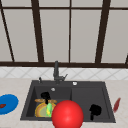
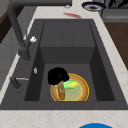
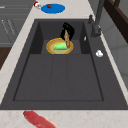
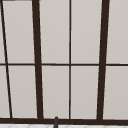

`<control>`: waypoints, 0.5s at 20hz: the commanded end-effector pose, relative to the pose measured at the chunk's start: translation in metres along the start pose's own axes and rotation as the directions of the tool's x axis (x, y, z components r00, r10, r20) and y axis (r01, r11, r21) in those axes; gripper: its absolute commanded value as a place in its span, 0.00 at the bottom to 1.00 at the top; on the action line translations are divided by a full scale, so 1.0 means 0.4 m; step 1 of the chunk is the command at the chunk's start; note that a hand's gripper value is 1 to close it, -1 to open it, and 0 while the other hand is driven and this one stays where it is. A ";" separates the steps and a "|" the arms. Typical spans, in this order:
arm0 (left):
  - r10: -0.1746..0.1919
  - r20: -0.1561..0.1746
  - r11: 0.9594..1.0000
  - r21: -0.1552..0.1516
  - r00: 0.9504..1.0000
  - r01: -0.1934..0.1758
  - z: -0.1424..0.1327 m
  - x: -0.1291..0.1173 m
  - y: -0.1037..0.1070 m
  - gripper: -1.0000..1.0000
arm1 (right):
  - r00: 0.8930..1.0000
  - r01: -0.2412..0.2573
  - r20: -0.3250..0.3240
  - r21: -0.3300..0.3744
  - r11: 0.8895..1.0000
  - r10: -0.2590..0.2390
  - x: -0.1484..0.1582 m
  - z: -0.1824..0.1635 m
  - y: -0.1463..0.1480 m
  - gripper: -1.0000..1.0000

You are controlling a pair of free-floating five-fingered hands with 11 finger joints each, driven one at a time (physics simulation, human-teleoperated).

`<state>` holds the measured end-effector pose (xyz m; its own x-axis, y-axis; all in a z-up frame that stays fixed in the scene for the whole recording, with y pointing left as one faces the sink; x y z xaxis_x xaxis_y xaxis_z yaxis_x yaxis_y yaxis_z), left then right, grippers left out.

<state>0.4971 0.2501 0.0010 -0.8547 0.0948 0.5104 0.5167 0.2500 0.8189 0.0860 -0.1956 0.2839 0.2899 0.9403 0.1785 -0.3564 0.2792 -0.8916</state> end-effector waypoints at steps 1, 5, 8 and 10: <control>-0.037 -0.042 0.995 0.087 0.998 0.041 0.010 -0.019 -0.030 1.00 | 1.000 0.000 0.000 0.000 1.000 0.000 0.000 0.000 0.000 0.50; -0.014 -0.029 0.998 0.062 0.999 0.015 0.018 -0.035 -0.057 1.00 | 1.000 0.000 0.000 0.000 1.000 0.000 0.000 0.000 0.000 0.50; -0.012 -0.012 0.998 0.066 1.000 0.012 0.021 -0.042 -0.065 1.00 | 1.000 0.000 0.000 0.000 1.000 0.000 0.000 0.000 0.000 0.50; -0.007 -0.002 0.997 0.077 1.000 0.007 0.020 -0.044 -0.067 1.00 | 1.000 0.000 0.000 0.000 1.000 0.000 0.000 0.000 0.000 0.50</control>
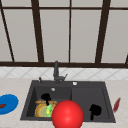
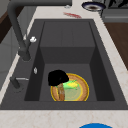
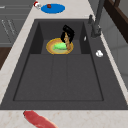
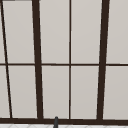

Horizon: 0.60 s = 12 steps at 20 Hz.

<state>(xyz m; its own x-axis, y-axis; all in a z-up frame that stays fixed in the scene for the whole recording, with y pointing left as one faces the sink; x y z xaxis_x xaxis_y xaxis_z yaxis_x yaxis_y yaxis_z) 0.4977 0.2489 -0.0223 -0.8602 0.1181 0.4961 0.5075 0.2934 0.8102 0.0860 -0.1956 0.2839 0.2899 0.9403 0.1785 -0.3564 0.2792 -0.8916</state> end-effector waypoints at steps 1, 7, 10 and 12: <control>0.000 -0.022 0.999 0.041 1.000 0.001 0.008 -0.013 -0.021 1.00 | 1.000 0.000 0.000 0.000 1.000 0.000 0.000 0.000 0.000 0.50; -0.061 0.012 0.987 0.147 0.998 0.058 -0.019 0.012 0.013 0.00 | 1.000 0.000 0.000 0.000 1.000 0.000 0.000 0.000 0.000 0.50; -0.096 0.048 0.989 0.116 0.994 0.089 -0.032 0.025 0.013 0.00 | 1.000 0.000 0.000 0.000 1.000 0.000 0.000 0.000 0.000 0.50; -0.095 0.058 0.990 0.107 0.994 0.088 -0.038 0.036 0.014 0.00 | 1.000 0.000 0.000 0.000 1.000 0.000 0.000 0.000 0.000 0.50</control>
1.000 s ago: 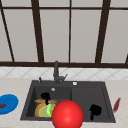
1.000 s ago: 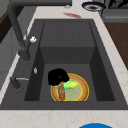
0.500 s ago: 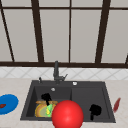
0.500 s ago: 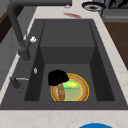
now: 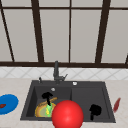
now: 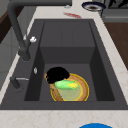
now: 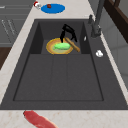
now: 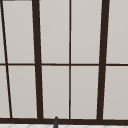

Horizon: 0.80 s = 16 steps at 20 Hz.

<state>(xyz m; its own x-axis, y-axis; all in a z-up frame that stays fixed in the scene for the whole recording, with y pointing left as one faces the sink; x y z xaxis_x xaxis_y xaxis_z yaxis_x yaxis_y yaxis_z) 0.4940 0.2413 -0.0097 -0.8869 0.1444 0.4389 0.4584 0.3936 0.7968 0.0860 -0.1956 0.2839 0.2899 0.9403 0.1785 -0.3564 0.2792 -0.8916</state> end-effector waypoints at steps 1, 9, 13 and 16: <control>-0.034 0.017 0.999 0.000 0.999 0.034 -0.015 0.018 -0.001 0.00 | 1.000 0.000 0.000 0.000 1.000 0.000 0.000 0.000 0.000 0.50; -0.008 -0.027 1.000 0.015 1.000 0.008 -0.022 0.102 -0.012 0.00 | 1.000 0.000 0.000 0.000 1.000 0.000 0.000 0.000 0.000 0.50; 0.009 0.007 1.000 -0.007 1.000 -0.009 -0.012 0.121 -0.016 0.00 | 1.000 0.000 0.000 0.000 1.000 0.000 0.000 0.000 0.000 0.50; 0.008 0.003 1.000 -0.006 1.000 -0.008 -0.011 0.149 -0.023 0.00 | 1.000 0.000 0.000 0.000 1.000 0.000 0.000 0.000 0.000 0.50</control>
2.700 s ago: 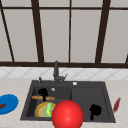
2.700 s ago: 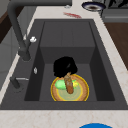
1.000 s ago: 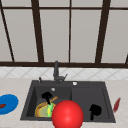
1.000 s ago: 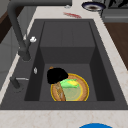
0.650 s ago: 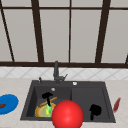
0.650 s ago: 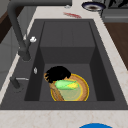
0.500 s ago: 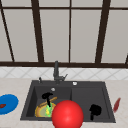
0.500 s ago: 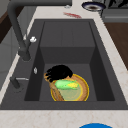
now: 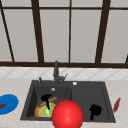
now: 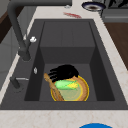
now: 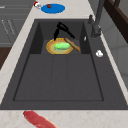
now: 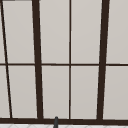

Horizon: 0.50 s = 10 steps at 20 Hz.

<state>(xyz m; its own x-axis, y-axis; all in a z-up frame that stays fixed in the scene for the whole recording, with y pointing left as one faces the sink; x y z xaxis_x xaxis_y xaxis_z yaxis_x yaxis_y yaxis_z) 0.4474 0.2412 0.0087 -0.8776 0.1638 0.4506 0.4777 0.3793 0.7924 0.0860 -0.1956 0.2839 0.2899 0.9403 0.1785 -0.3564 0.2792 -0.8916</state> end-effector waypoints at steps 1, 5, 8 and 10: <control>-0.009 -0.010 1.000 0.006 1.000 0.010 0.001 0.035 -0.007 0.00 | 1.000 0.000 0.000 0.000 1.000 0.000 0.000 0.000 0.000 0.50; -0.016 0.027 1.000 -0.023 1.000 0.016 -0.003 0.086 -0.024 0.00 | 1.000 0.000 0.000 0.000 1.000 0.000 0.000 0.000 0.000 0.50; 0.000 0.017 1.000 -0.017 1.000 0.000 0.001 0.117 -0.045 0.00 | 1.000 0.000 0.000 0.000 1.000 0.000 0.000 0.000 0.000 0.50; 0.004 0.002 1.000 -0.002 1.000 -0.004 0.004 0.136 -0.055 0.00 | 1.000 0.000 0.000 0.000 1.000 0.000 0.000 0.000 0.000 0.50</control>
<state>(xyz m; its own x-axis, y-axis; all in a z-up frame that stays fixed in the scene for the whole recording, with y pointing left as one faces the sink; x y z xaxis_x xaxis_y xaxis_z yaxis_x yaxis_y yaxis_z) 0.4022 0.2423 0.0158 -0.8757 0.1676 0.4529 0.4814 0.3764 0.7916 0.0860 -0.1956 0.2839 0.2899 0.9403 0.1785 -0.3564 0.2792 -0.8916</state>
